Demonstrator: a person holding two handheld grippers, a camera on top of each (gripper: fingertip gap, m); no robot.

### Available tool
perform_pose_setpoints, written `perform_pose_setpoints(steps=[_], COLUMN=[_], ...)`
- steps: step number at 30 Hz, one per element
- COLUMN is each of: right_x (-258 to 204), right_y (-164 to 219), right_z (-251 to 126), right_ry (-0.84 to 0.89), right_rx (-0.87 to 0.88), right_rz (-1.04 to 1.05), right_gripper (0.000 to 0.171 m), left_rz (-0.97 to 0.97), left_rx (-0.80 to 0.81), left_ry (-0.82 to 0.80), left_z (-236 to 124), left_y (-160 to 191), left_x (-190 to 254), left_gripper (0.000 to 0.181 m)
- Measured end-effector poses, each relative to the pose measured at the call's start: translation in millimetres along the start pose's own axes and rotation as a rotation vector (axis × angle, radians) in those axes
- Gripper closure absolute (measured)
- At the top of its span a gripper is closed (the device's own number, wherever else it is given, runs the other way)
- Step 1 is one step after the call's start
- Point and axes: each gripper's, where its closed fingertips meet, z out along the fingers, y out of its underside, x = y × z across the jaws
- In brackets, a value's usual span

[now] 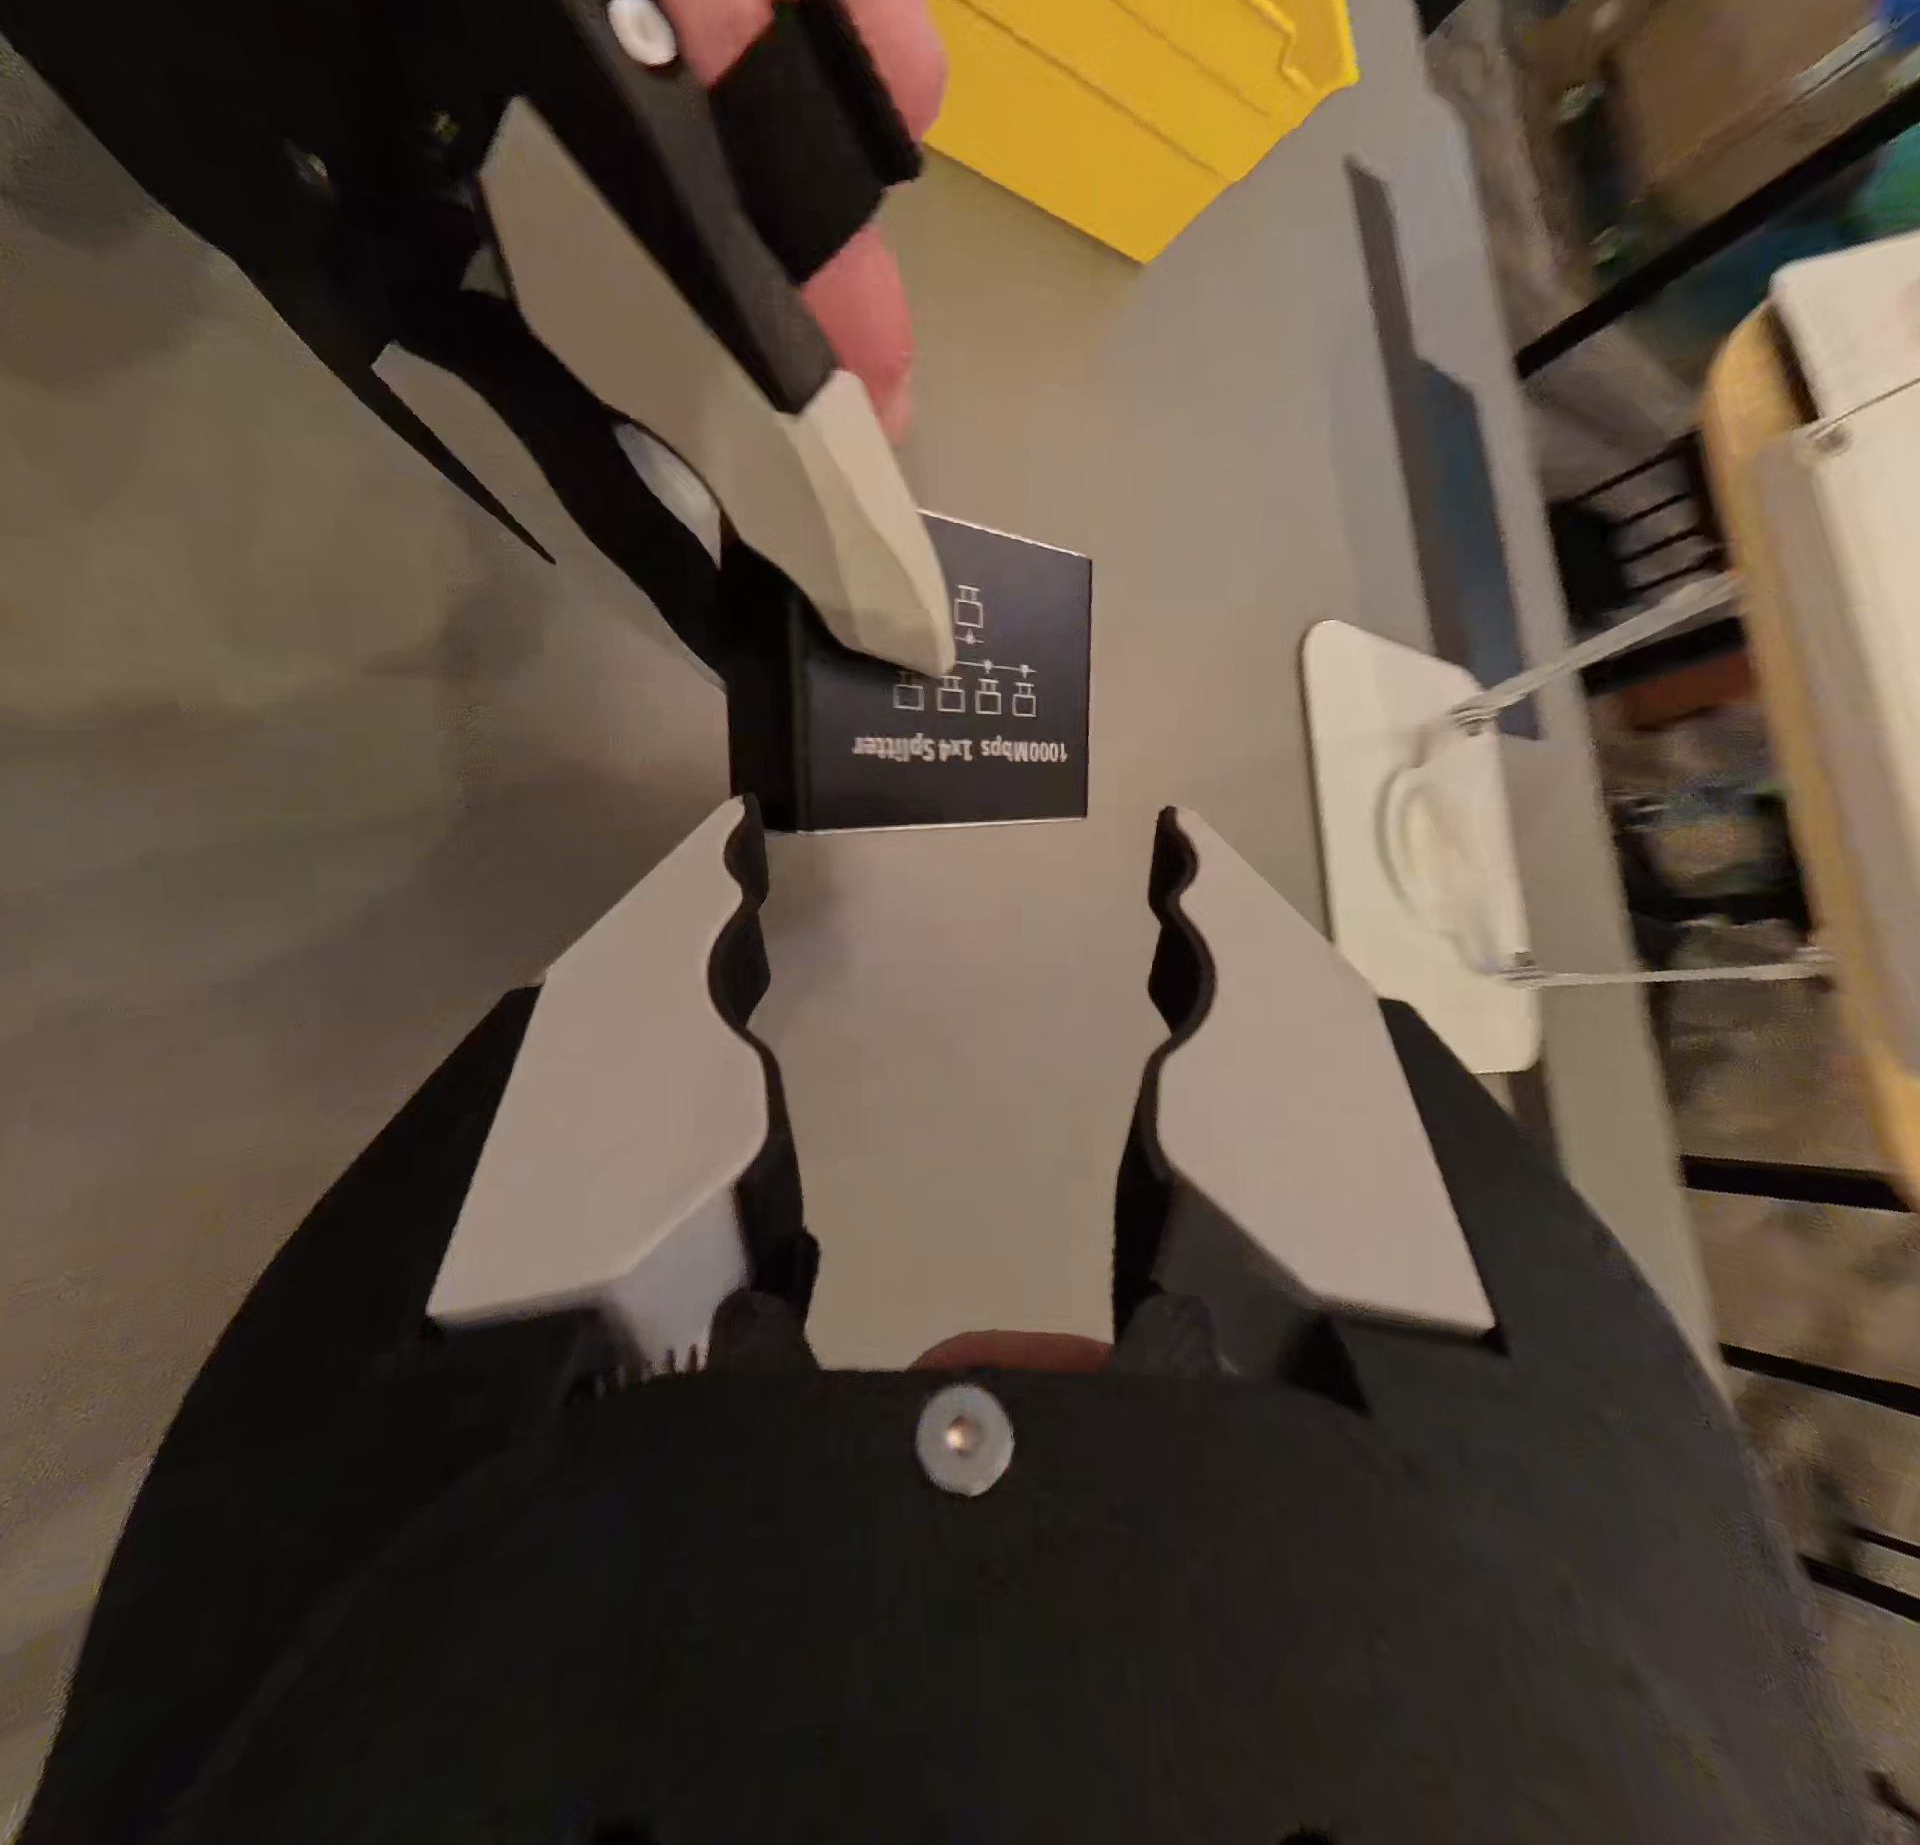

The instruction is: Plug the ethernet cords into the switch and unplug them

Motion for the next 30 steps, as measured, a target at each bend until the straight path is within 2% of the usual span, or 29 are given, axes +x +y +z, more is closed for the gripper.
perform_pose_setpoints(steps=[3, 7, 10, 12, 13, 14, 19, 21, 23, 27, 30], right_x=[-13.8, -10.1, -6.3, -8.2, -9.0, -8.6, -7.0, -1.5, 1.4, -4.4, 0.0], right_y=[-1.1, -4.8, -4.9, -6.3, -5.6, -5.0, -2.4, 5.1, 17.8, 33.2, 38.7], right_z=[6.6, 14.0, 21.5, 22.5, 22.2, 22.0, 16.2, 15.2, 16.1, 22.3, 30.5], right_ry=[0.075, 0.227, 0.299, 0.295, 0.287, 0.279, 0.067, -0.035, -0.146, -0.364, -0.407], right_rx=[-0.028, -0.068, -0.095, -0.086, -0.091, -0.091, -0.078, -0.100, -0.134, -0.156, -0.164], right_rz=[-0.122, -0.246, -0.309, -0.343, -0.361, -0.359, -0.185, -0.069, 0.014, 0.149, 0.185], right_gripper=[0.096, 0.101, 0.114, 0.127, 0.140, 0.142, 0.142, 0.142, 0.142, 0.142, 0.142], left_rz=[-0.046, -0.136, -0.204, -0.263, -0.315, -0.373, -0.545, -0.618, -0.687, -0.754, -0.783], left_rx=[-0.015, 0.004, 0.025, 0.032, 0.038, 0.053, 0.130, 0.113, 0.104, 0.069, 0.032], left_ry=[0.027, 0.063, 0.085, 0.103, 0.126, 0.164, 0.203, 0.210, 0.232, 0.265, 0.303], left_z=[0.9, -1.3, -2.0, -1.6, -1.0, -0.7, 1.3, 0.3, -5.3, -21.0, -30.8], left_y=[3.7, 0.1, -5.0, -5.4, -4.9, -5.7, -8.4, -0.8, 6.7, 22.6, 30.7], left_x=[1.1, -1.6, -6.8, -8.9, -9.8, -9.6, -20.0, -25.2, -26.0, -8.5, 14.3], left_gripper=[0.149, 0.148, 0.148, 0.148, 0.149, 0.148, 0.147, 0.134, 0.132, 0.134, 0.134])
